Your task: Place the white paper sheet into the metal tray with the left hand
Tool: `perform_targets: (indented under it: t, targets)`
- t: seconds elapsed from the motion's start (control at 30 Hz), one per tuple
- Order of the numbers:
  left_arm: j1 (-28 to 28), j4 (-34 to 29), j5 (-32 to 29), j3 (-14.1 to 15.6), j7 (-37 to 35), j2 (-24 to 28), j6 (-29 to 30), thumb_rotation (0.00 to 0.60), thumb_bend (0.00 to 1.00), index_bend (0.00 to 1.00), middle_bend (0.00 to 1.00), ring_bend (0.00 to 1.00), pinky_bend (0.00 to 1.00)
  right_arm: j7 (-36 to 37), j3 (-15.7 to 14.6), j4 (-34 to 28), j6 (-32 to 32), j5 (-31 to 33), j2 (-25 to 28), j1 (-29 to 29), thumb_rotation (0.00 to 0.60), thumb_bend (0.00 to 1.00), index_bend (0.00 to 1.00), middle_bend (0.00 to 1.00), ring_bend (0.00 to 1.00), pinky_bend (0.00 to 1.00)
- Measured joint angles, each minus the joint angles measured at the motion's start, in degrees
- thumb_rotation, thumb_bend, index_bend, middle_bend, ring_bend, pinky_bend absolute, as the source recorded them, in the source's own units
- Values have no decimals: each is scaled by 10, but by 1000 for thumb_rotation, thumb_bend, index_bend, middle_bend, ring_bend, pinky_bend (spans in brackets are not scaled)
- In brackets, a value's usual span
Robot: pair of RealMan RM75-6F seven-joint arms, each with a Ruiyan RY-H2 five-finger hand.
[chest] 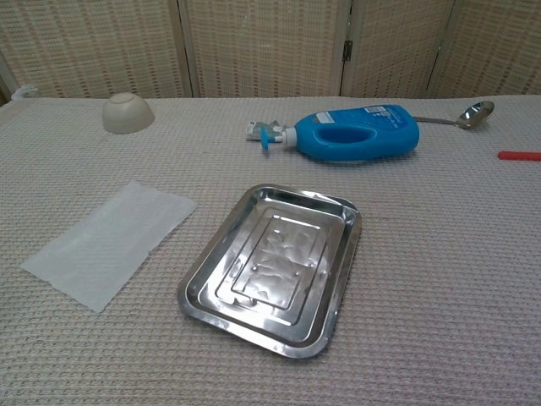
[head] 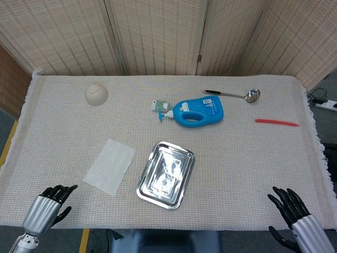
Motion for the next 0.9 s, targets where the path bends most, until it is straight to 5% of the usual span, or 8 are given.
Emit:
perform_targets:
  t: [0.07,0.13,0.4,0.9]
  targets:
    - [-11,26,-2,-6,-23,-16,-4,600,195,388,996,962,1000,0,6,4,-1,3,-10,3,600,380,0,0,0,0]
    - [-22,52,-4,-10,-46,-31,-7,600,195,395,1000,1000,1000,4,12,9,-4,12,-18,7,600,380,0,0,0,0]
    - [-67,155,-11,-22,-136,-87,-19,600,201,464,1000,1000,1000,42,32,17,-48,73,-26,32,600,380,0,0,0,0]
    - [-108,322,-20,-14,-171,-183,-22,600,246,487,1000,1000,1000,59,42,17,-77,115,-27,48,600,380,0,0,0,0]
